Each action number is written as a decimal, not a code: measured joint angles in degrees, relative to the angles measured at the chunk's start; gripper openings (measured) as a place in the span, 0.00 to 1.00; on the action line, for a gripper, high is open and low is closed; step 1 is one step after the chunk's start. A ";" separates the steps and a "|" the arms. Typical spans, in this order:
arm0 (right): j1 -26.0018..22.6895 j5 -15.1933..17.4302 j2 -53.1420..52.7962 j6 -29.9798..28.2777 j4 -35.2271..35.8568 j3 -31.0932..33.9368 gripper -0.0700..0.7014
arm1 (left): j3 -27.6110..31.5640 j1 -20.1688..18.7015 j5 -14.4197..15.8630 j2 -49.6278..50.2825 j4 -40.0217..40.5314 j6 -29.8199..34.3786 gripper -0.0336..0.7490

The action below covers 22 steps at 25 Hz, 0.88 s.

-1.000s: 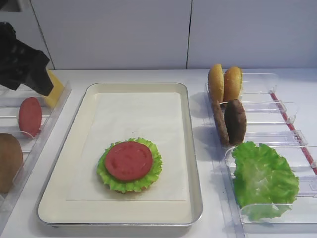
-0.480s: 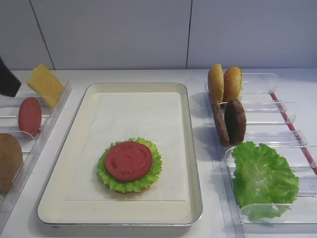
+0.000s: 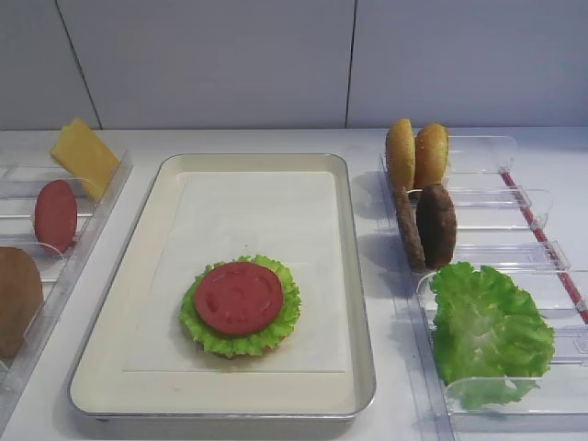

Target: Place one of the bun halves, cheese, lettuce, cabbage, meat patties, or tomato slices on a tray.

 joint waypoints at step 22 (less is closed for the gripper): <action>0.00 0.00 0.00 0.00 0.00 0.00 0.68 | 14.99 0.00 7.62 -34.49 6.52 -5.07 0.60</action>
